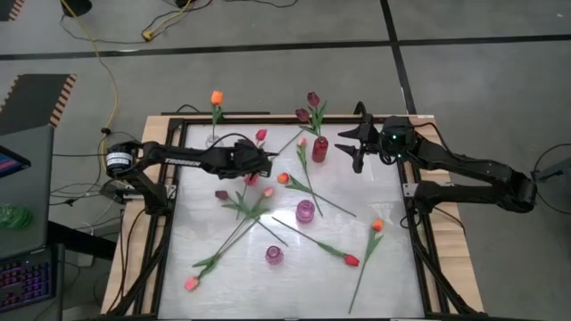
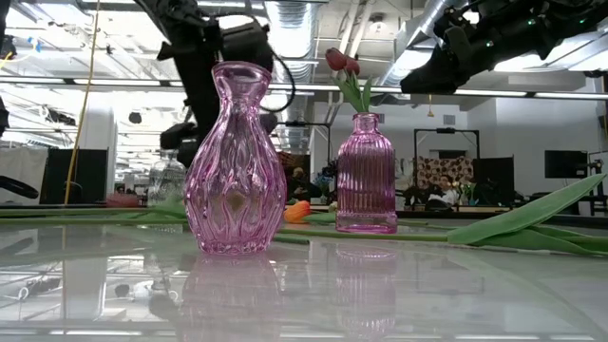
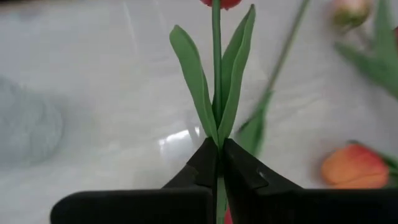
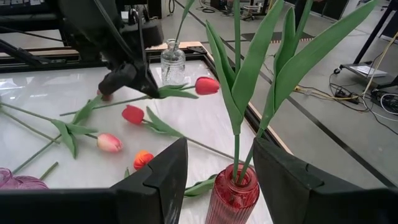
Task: Sort flowers into vase by color
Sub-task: Put the top left red flower into the top purple vase
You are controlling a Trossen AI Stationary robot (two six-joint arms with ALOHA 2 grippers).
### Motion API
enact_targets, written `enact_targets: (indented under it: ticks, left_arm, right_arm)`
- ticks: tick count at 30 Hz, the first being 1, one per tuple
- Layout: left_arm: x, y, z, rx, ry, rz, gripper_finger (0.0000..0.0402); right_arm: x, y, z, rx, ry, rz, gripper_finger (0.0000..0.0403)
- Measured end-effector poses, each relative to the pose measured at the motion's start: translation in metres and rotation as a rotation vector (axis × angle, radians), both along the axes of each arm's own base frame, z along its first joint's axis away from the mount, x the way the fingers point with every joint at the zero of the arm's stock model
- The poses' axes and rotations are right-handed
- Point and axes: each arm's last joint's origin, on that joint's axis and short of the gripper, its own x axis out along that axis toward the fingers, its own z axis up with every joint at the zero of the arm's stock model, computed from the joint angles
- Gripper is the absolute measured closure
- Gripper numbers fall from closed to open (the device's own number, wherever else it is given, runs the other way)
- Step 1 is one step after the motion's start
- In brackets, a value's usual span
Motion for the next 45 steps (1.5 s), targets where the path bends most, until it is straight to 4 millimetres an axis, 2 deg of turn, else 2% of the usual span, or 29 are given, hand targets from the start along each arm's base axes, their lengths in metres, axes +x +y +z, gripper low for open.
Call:
enact_targets:
  ticks: [18, 26, 35, 45]
  left_arm:
    - [0.028, -0.013, 0.050, 0.179, -0.067, -0.092, 0.0401]
    - [0.035, -0.024, 0.081, 0.296, -0.093, -0.106, 0.0401]
    - [0.017, -0.061, 0.120, 0.485, -0.181, -0.068, 0.0401]
    - [0.019, -0.110, 0.133, 0.600, -0.272, -0.143, 0.0401]
  right_arm:
    - [-0.001, 0.000, -0.002, 0.013, 0.022, 0.000, 0.0196]
    - [-0.001, 0.000, -0.002, 0.013, 0.022, 0.000, 0.0196]
    - [-0.001, 0.000, -0.003, 0.015, 0.026, 0.000, 0.0196]
    - [-0.001, 0.000, -0.003, 0.015, 0.026, 0.000, 0.0196]
